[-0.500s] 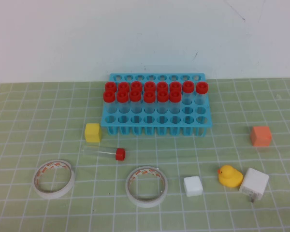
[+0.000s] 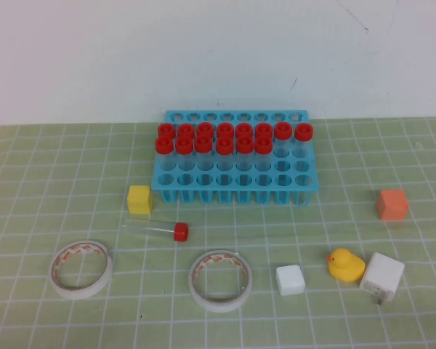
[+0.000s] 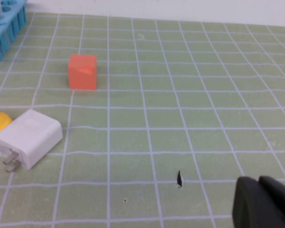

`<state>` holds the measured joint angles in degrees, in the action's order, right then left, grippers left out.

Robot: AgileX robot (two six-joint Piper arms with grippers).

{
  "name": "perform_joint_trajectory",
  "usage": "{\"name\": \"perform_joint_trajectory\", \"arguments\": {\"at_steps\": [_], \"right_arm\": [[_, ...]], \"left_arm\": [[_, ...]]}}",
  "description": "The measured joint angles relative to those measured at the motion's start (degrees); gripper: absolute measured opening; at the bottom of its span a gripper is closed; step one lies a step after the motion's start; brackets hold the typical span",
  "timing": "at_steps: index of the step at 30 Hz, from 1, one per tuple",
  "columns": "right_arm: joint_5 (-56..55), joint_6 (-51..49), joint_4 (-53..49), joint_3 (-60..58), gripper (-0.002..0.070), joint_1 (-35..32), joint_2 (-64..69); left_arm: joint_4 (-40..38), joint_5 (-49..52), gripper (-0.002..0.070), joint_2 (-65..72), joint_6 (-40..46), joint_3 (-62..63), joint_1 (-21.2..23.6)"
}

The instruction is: Place the test tubes

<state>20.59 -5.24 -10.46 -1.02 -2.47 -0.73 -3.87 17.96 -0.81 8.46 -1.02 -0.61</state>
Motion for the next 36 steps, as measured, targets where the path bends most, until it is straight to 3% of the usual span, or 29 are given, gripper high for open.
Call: {"name": "perform_joint_trajectory", "arguments": {"at_steps": [25, 29, 36], "right_arm": [[-1.2, 0.0, -1.3, 0.0, -0.0001, 0.0, 0.0], [-8.4, 0.0, -1.5, -0.6, -0.0001, 0.0, 0.0], [-33.6, 0.0, -1.7, -0.6, -0.0001, 0.0, 0.0]], "left_arm": [[0.0, -1.8, -0.0001, 0.0, 0.0, 0.0, 0.0], [0.1, -9.6, -0.0001, 0.0, 0.0, -0.1, 0.0], [0.1, -32.0, -0.0001, 0.0, 0.0, -0.1, 0.0]]}}
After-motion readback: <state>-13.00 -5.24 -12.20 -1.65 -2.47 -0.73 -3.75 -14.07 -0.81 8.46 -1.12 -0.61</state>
